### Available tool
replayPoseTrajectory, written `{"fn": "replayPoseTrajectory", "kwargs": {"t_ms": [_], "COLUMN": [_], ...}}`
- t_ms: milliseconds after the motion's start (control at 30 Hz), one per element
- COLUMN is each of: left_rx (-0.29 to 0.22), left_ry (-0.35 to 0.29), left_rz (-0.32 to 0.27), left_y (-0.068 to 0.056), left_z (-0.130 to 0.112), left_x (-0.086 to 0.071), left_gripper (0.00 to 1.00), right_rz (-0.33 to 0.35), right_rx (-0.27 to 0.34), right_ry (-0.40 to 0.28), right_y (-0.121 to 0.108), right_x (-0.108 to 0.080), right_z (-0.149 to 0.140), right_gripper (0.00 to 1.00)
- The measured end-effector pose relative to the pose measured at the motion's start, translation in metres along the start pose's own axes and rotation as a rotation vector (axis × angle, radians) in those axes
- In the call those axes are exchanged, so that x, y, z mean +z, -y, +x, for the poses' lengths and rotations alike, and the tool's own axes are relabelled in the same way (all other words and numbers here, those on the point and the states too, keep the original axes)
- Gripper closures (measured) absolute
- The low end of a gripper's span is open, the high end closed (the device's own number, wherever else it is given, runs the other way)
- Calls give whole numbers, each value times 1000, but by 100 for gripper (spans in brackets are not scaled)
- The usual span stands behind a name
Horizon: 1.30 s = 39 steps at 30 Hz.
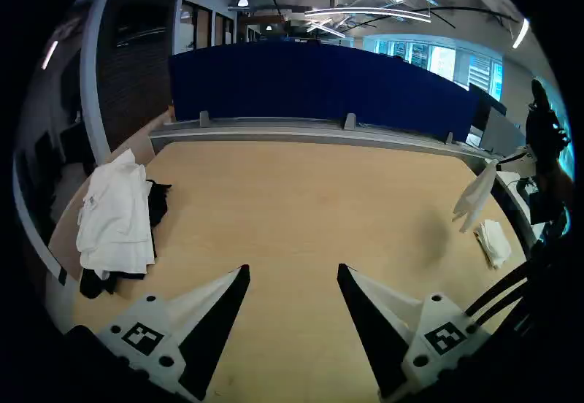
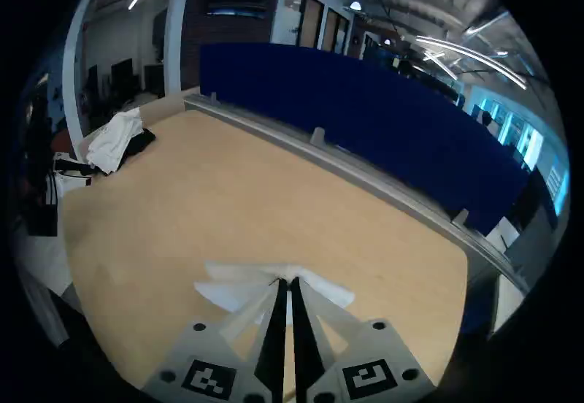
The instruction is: Fold towel
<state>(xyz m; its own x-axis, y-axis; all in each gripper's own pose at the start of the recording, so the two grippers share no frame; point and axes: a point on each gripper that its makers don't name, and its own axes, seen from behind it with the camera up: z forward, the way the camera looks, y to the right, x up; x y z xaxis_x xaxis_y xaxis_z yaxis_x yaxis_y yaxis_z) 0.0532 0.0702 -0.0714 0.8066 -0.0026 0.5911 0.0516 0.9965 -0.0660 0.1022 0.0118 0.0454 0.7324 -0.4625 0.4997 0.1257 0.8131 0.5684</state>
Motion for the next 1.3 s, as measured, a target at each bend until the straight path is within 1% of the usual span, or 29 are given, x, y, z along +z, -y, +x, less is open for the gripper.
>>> {"fn": "replayPoseTrajectory", "kwargs": {"t_ms": [267, 600, 767, 967, 1167, 1300], "left_rx": [19, 36, 41, 50, 56, 62], "left_ry": [11, 22, 27, 27, 28, 29], "left_rz": [1, 8, 7, 4, -2, -8], "left_y": [-10, -18, -23, -30, -34, -38], "left_z": [-1, -2, -2, -1, 0, 0], "left_x": [1, 1, 2, -1, 1, 3], "left_gripper": [11, 11, 11, 11, 11, 11], "right_rz": [-49, -92, -98, -103, -123, -138], "right_rx": [12, 37, 59, 68, 72, 92], "right_ry": [40, 74, 85, 117, 168, 200], "right_y": [-50, -96, -108, -117, -126, -128], "right_x": [-13, -30, -35, -43, -59, -70], "right_z": [-35, -67, -79, -101, -133, -159], "right_gripper": [96, 96, 96, 96, 96, 96]}}
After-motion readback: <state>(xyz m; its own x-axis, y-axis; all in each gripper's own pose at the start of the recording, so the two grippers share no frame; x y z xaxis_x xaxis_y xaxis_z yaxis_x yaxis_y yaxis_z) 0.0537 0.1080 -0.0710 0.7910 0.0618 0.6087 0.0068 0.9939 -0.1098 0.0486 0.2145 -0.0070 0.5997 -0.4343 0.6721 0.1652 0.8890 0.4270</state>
